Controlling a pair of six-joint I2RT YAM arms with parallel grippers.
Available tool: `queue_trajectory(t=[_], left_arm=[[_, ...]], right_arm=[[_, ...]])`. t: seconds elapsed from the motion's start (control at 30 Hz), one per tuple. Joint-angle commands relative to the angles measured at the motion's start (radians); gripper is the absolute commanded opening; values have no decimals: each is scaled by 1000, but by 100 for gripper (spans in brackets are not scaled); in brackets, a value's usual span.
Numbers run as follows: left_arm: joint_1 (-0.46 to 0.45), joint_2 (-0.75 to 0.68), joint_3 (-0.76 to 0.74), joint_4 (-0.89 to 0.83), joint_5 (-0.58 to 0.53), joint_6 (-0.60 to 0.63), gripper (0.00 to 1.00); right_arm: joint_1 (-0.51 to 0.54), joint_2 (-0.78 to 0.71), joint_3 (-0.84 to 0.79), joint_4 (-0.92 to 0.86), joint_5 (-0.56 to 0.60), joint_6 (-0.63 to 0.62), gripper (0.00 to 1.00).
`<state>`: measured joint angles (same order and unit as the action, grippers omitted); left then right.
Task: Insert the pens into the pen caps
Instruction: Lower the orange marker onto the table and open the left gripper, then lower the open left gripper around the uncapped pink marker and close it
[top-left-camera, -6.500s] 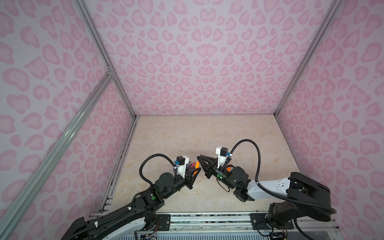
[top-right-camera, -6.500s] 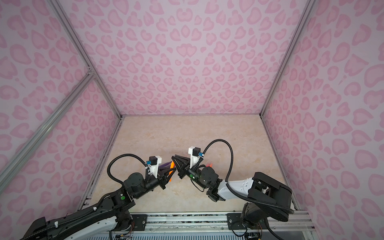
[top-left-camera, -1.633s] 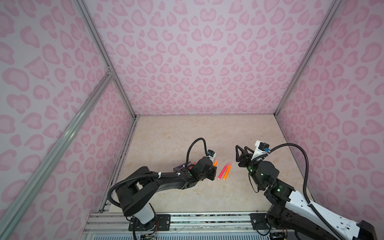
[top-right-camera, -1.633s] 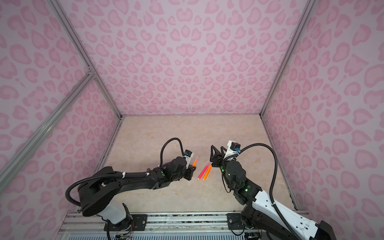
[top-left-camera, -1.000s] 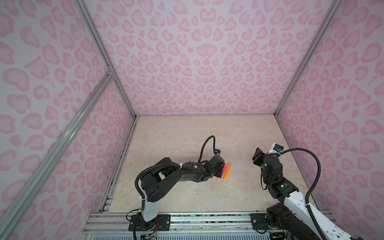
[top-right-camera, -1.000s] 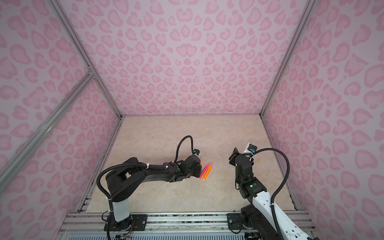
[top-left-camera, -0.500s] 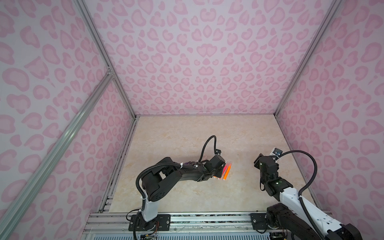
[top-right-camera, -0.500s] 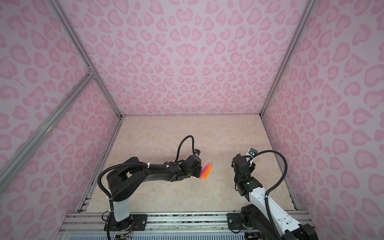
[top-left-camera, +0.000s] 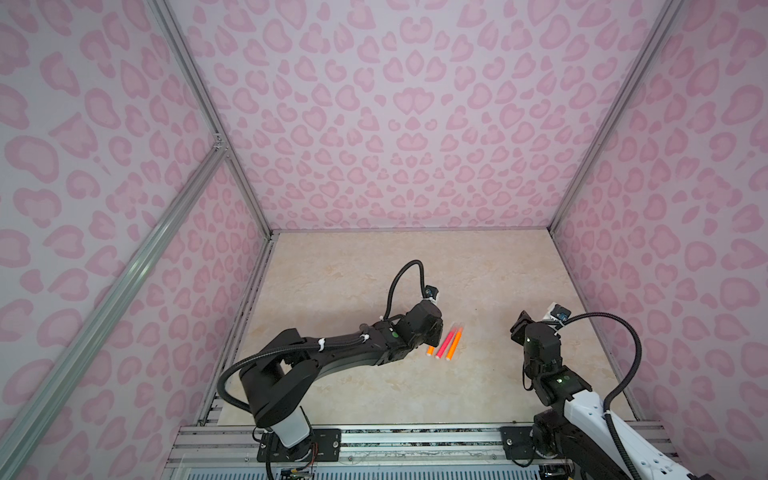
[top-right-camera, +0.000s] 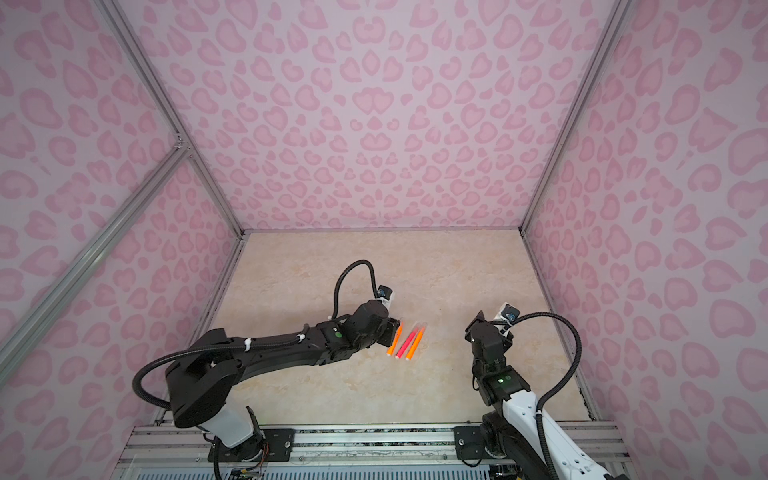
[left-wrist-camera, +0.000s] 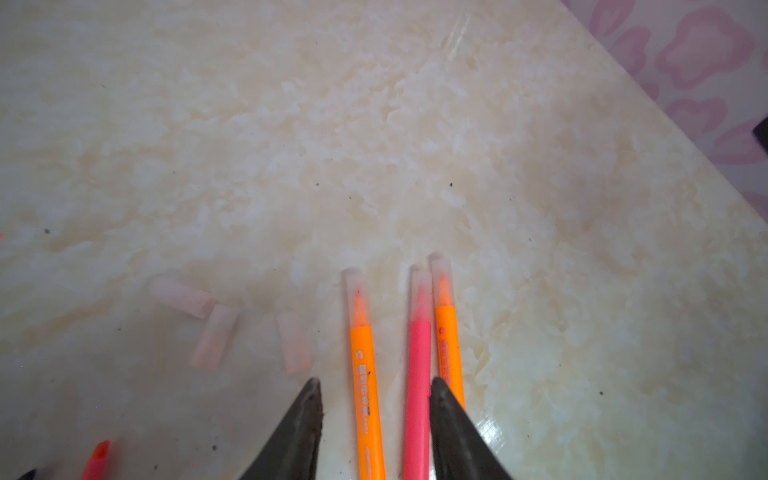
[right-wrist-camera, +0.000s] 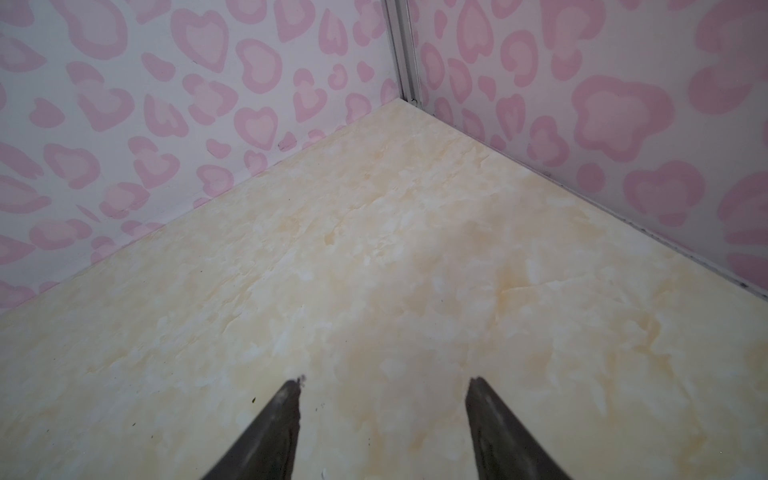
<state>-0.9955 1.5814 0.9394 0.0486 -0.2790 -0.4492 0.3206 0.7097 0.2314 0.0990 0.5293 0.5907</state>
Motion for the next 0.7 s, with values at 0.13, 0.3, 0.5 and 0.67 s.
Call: queue_trajectory(t=[0.13,0.3,0.5,0.67], left_arm=[[21,-181,-234,-72,-315,-42,50],[60,-184,-286,-118,-292,-65,53],[66,-86,-242,-172,-205,-34,50],[66,-9,-204,-240,-225,-39,49]], right_arm=[[1,-1,-9,46,-23,-16,65],[1,48,14,47,-26,-16,64],[1,59,27,32,-39,-16,64],[1,41,17,33,-36,-15,64]])
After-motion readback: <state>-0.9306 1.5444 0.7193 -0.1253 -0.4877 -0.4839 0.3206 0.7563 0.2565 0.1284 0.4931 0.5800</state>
